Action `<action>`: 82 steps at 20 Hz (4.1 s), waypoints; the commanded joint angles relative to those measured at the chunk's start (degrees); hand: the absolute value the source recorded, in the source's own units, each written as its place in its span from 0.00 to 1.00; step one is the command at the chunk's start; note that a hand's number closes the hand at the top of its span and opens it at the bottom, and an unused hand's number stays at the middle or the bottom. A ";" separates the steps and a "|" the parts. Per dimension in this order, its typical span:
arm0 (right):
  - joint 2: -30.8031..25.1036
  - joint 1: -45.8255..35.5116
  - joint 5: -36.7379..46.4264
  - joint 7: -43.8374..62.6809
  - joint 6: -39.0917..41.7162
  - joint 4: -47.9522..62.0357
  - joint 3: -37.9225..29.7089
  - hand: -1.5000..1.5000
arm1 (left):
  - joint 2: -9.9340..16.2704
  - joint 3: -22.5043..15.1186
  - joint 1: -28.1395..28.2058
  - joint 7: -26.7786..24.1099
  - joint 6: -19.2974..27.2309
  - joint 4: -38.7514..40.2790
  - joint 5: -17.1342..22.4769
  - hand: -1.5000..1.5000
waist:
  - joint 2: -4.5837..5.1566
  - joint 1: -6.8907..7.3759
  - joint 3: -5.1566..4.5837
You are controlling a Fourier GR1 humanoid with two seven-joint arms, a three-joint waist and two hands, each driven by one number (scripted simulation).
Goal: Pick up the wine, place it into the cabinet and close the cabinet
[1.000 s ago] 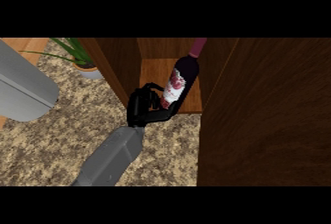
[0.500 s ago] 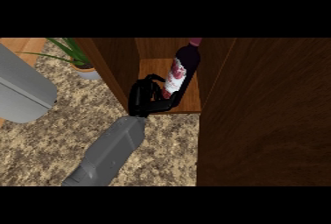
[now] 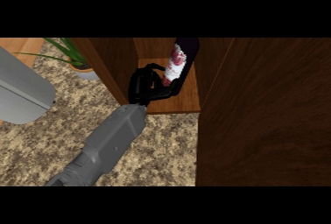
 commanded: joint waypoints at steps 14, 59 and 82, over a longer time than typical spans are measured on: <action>-1.31 -2.20 -2.54 2.30 -0.31 -0.64 -1.78 0.00 | -0.01 3.83 -3.07 -4.78 -1.86 11.70 1.59 1.00 | 0.43 -0.72 -0.04; -0.92 -3.81 1.69 10.27 -4.44 -8.55 2.22 0.00 | 22.62 -13.78 38.59 17.81 20.49 -82.64 -17.21 0.00 | -0.70 2.70 0.04; -3.78 4.19 -1.92 21.47 5.51 -17.04 27.39 1.00 | 40.83 6.12 79.00 6.13 7.42 -105.24 -12.54 0.00 | -0.86 3.23 -0.04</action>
